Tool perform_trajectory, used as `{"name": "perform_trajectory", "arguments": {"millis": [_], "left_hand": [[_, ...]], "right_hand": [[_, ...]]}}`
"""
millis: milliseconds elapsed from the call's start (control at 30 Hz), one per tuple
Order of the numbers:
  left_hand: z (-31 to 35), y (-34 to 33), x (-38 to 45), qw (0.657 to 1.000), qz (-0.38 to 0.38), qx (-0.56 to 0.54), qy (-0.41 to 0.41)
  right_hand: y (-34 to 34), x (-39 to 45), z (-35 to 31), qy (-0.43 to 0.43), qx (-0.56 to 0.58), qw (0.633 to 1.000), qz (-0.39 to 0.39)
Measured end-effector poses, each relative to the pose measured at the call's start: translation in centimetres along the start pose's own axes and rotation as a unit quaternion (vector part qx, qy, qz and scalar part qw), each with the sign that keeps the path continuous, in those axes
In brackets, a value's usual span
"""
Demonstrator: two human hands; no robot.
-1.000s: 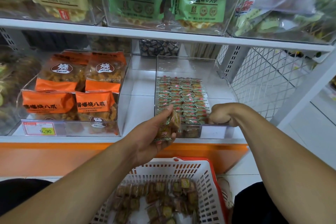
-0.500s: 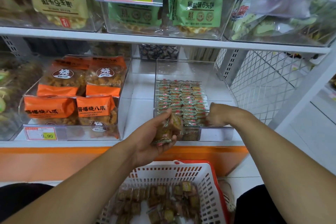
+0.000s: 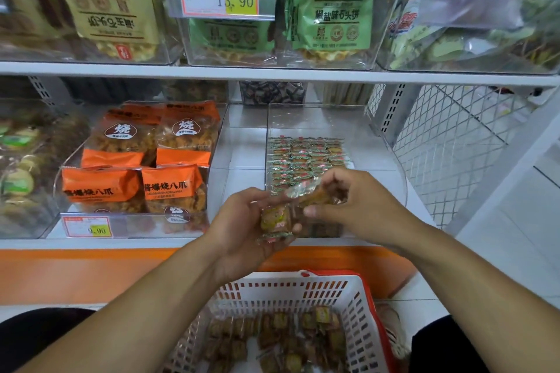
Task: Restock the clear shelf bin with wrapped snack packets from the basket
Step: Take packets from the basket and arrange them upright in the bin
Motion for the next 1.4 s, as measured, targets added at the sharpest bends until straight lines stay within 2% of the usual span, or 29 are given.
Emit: {"name": "perform_trajectory", "arguments": {"millis": [67, 133, 233, 333, 367, 567, 700, 800, 933, 1000, 1067, 1200, 1333, 1400], "left_hand": [[0.7, 0.5, 0.1, 0.999, 0.018, -0.021, -0.037], [1.4, 0.6, 0.0, 0.996, 0.024, -0.003, -0.082], [2.6, 0.9, -0.3, 0.981, 0.059, 0.084, -0.167], [3.4, 0.9, -0.8, 0.956, 0.059, 0.182, -0.224], [3.5, 0.8, -0.9, 0.947, 0.050, 0.217, -0.232], [2.8, 0.4, -0.7, 0.937, 0.018, 0.272, -0.219], [2.6, 0.6, -0.6, 0.947, 0.029, 0.250, -0.201], [2.7, 1.0, -0.3, 0.964, 0.056, 0.181, -0.186], [2.6, 1.6, 0.0, 0.975, 0.070, 0.102, -0.183], [2.5, 1.5, 0.1, 0.976, 0.062, 0.099, -0.182], [2.5, 1.1, 0.0, 0.970, 0.042, 0.139, -0.197], [2.1, 0.4, -0.2, 0.955, 0.023, 0.194, -0.223], [1.6, 0.2, -0.3, 0.956, 0.033, 0.163, -0.240], [1.9, 0.2, -0.4, 0.956, 0.052, 0.141, -0.252]], "right_hand": [[0.0, -0.1, 0.7, -0.044, 0.095, 0.994, -0.026], [-0.5, -0.4, 0.8, -0.072, 0.123, 0.987, -0.072], [-1.1, -0.9, -0.3, -0.033, 0.078, 0.986, -0.141], [-0.5, -0.9, -1.1, 0.024, -0.054, 0.993, -0.105], [-0.3, -0.8, -1.1, 0.023, -0.062, 0.993, -0.097], [-1.4, -0.9, -0.5, 0.014, -0.018, 0.990, -0.139], [-1.7, -0.8, -0.3, -0.003, 0.030, 0.991, -0.132], [-1.6, -0.8, -0.3, -0.006, 0.027, 0.991, -0.128], [-1.2, -0.6, 0.3, -0.067, 0.196, 0.973, -0.102], [-1.5, -0.6, 0.7, -0.121, 0.324, 0.932, -0.105], [-2.0, -0.6, 0.8, -0.153, 0.395, 0.900, -0.103], [-3.2, -0.8, 0.6, -0.163, 0.389, 0.901, -0.097], [-4.5, -0.9, 1.0, -0.166, 0.373, 0.910, -0.077], [-5.4, -1.0, 1.1, -0.185, 0.406, 0.891, -0.079]]}}
Point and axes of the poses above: each hand's wrist, its own x-axis towards the middle knuckle, its own y-axis out of the back of the hand, z = x × y, the point moved 7 cm from there along x, towards the middle knuckle, and after that the axes turned 4 degrees about -y, right-handed, at the moved point
